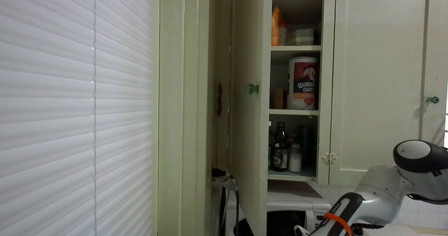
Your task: Remove the coffee jar from the open cabinet and put it on the counter.
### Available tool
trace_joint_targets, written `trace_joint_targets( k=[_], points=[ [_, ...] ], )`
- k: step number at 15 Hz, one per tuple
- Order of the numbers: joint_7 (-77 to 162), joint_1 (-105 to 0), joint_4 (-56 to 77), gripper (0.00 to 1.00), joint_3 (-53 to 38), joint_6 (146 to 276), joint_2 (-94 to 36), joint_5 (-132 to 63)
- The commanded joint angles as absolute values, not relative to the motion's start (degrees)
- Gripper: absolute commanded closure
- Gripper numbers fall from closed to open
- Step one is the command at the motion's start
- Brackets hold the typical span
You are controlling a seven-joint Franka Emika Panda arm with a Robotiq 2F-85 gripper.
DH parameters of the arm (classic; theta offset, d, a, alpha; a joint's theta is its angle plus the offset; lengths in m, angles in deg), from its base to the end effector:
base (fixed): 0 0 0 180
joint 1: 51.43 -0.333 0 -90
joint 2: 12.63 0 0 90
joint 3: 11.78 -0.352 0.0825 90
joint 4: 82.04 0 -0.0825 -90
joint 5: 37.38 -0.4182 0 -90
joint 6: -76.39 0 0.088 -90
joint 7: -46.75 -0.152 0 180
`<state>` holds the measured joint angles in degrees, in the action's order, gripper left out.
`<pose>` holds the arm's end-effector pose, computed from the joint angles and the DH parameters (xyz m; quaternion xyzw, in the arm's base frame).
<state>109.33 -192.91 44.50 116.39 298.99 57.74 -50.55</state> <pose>0.5874 0.1121 0.0419 -0.8972 -0.1521 -0.3989 0.1132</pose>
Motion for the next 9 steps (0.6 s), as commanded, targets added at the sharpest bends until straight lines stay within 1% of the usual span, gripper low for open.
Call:
trace_joint_targets(
  k=[1, 6, 9],
  points=[
    [109.49, -192.89, 44.94, 0.00, 115.80, 299.33, 57.21, -50.57],
    [109.61, -192.69, 46.51, 0.00, 113.54, 299.98, 54.14, -52.54],
    [111.70, -192.67, 50.41, 0.00, 112.35, 300.73, 47.36, -64.78]
  ],
)
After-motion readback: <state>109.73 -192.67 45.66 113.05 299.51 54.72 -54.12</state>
